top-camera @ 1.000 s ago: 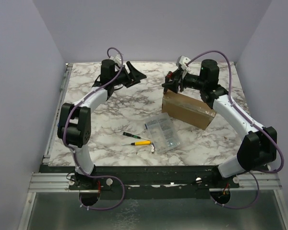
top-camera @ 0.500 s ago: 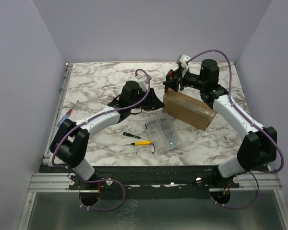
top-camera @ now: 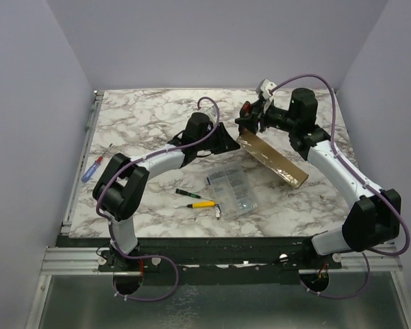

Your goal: Unpack the express box

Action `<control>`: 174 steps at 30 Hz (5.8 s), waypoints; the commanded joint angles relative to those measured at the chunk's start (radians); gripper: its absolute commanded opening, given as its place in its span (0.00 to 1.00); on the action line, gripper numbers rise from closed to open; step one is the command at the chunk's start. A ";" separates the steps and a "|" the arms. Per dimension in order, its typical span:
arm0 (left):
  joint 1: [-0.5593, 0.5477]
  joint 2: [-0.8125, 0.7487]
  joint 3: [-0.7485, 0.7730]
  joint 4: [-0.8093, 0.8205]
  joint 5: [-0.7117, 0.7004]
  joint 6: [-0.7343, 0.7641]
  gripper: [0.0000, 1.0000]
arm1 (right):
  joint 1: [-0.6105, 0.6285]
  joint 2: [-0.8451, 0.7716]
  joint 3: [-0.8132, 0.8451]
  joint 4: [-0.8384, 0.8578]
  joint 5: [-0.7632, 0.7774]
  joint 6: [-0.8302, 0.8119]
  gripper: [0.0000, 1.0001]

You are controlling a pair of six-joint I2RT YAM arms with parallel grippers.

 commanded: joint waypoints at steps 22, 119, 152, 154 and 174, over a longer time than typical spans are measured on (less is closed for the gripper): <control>0.005 -0.096 0.048 0.114 -0.017 -0.277 0.27 | 0.181 -0.061 -0.088 0.013 0.296 -0.059 0.00; 0.012 -0.033 0.019 0.014 -0.032 -0.190 0.08 | 0.153 -0.066 0.049 -0.019 0.357 0.060 0.00; 0.007 -0.051 0.011 0.249 0.026 -0.319 0.00 | 0.171 0.092 0.207 -0.029 0.394 0.082 0.00; 0.002 -0.042 0.009 0.258 -0.016 -0.326 0.00 | 0.180 0.087 0.202 -0.037 0.402 0.078 0.00; -0.005 -0.006 0.147 0.026 -0.068 -0.216 0.04 | 0.188 -0.097 0.350 -0.191 0.864 0.092 0.00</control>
